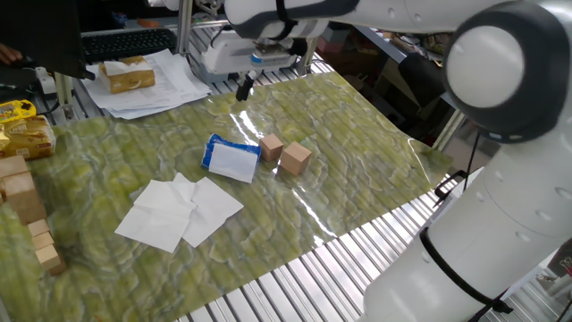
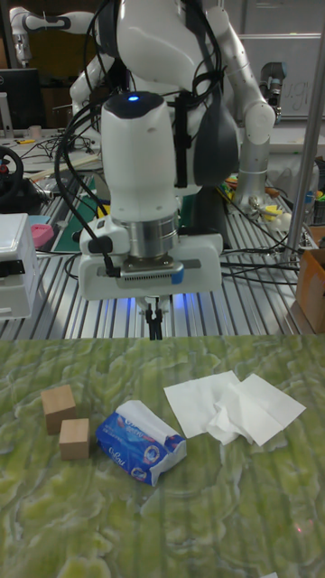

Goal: Pull out a napkin

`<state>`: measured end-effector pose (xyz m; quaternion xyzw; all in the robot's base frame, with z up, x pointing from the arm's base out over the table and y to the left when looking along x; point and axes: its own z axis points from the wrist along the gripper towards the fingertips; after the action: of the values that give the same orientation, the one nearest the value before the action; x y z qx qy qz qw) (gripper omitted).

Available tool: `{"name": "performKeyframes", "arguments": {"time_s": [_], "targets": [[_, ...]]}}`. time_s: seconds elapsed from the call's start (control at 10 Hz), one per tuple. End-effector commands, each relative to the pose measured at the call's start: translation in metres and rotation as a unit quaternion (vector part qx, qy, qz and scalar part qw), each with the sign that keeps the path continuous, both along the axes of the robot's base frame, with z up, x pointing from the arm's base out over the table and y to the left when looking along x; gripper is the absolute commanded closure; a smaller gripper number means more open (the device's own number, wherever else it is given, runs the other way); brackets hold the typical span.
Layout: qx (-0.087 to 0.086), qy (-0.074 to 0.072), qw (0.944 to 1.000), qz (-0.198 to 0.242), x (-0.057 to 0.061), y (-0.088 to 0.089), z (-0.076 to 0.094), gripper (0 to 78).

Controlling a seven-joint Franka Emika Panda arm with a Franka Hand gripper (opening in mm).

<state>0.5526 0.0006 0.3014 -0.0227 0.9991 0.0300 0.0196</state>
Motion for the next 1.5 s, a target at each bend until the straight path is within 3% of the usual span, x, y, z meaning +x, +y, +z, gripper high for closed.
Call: {"name": "performKeyframes", "arguments": {"time_s": [0.1, 0.3, 0.5, 0.7, 1.3, 1.5], "targets": [[-0.02, -0.002, 0.9998, 0.007, -0.0043, 0.0002, 0.0018, 77.6], [-0.028, 0.016, 0.9995, 0.006, -0.0043, 0.0002, 0.0018, 77.6], [-0.05, 0.038, 0.998, 0.002, -0.0043, 0.0002, 0.0018, 77.6], [-0.06, 0.051, 0.9969, -0.006, -0.0043, 0.0002, 0.0018, 77.6], [-0.06, 0.05, 0.9965, -0.03, -0.0043, 0.0002, 0.0018, 77.6], [-0.068, 0.061, 0.995, -0.04, -0.0043, 0.0002, 0.0018, 77.6]]}}
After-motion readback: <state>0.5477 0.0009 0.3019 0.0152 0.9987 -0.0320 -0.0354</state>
